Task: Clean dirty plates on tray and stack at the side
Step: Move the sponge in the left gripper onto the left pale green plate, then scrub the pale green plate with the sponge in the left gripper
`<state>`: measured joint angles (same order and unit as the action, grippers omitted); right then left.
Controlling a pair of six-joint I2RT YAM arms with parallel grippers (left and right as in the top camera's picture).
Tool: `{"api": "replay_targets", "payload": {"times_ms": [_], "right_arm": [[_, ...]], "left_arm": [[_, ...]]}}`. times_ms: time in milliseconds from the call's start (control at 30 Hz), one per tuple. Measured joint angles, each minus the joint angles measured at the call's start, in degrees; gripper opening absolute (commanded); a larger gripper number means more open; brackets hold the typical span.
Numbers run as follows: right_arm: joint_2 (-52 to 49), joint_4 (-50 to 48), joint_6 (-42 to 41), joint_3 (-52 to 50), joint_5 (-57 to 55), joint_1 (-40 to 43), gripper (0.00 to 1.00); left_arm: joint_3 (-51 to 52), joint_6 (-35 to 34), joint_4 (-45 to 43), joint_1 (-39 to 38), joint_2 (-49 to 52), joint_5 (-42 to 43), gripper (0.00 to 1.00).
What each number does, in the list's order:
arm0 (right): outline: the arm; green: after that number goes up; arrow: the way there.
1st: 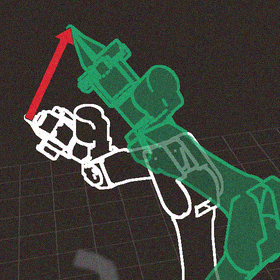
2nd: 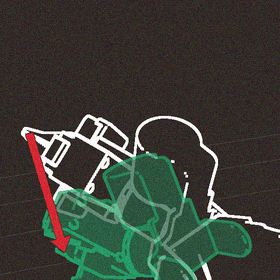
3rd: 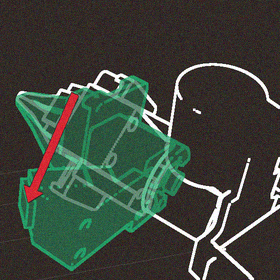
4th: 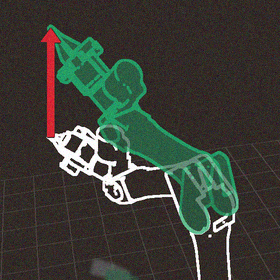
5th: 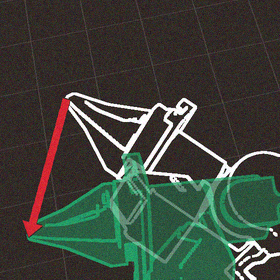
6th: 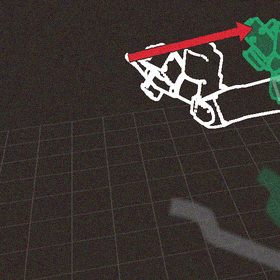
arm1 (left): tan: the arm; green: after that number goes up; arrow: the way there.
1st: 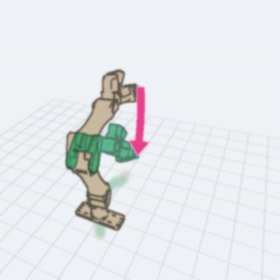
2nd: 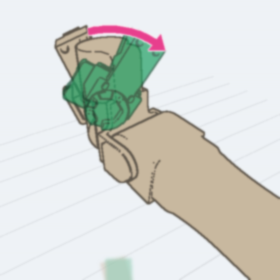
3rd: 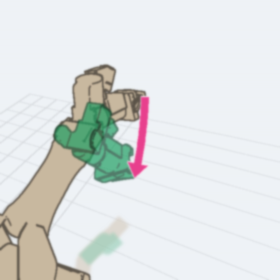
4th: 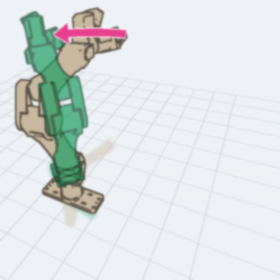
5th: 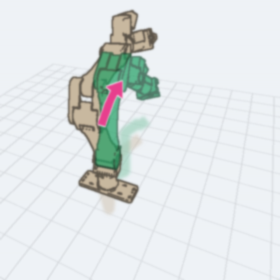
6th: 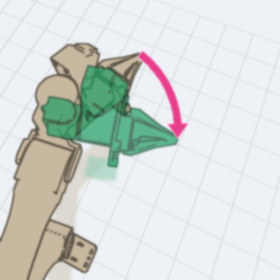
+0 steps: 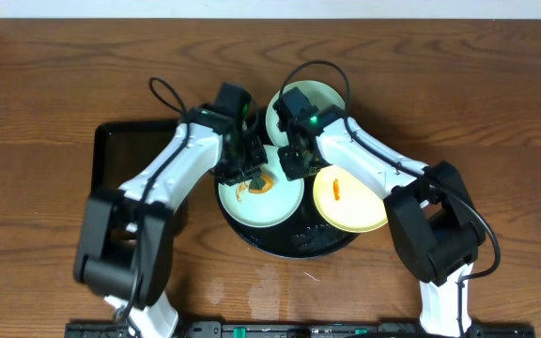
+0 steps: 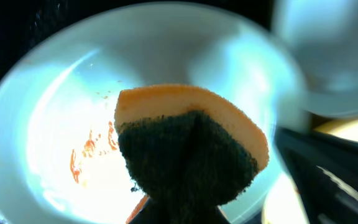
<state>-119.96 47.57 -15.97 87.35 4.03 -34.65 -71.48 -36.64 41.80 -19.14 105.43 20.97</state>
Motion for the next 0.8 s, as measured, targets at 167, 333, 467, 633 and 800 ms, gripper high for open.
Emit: {"api": "replay_targets", "payload": {"times_ms": [167, 333, 467, 633, 800], "right_arm": [[0.00, -0.02, -0.87, 0.68, -0.35, 0.00, 0.01], [0.00, 0.00, -1.29, 0.68, -0.46, 0.00, 0.01], [0.00, 0.24, -1.44, 0.68, -0.44, 0.00, 0.02], [-0.26, 2.01, -1.60, 0.68, -0.17, -0.20, 0.02], [-2.21, 2.34, -1.68, 0.96, -0.22, -0.24, 0.01]], "left_arm": [[0.00, -1.81, -1.46, -0.04, 3.93, -1.46, 0.07], [0.00, -2.38, -4.94, -0.04, 4.46, -1.88, 0.08], [0.02, -2.34, -5.18, -0.07, 5.07, -3.30, 0.08], [0.72, -2.16, -5.27, -0.09, 5.60, -4.83, 0.08], [1.11, -0.52, -4.74, -0.15, 5.60, -6.67, 0.07]]}}
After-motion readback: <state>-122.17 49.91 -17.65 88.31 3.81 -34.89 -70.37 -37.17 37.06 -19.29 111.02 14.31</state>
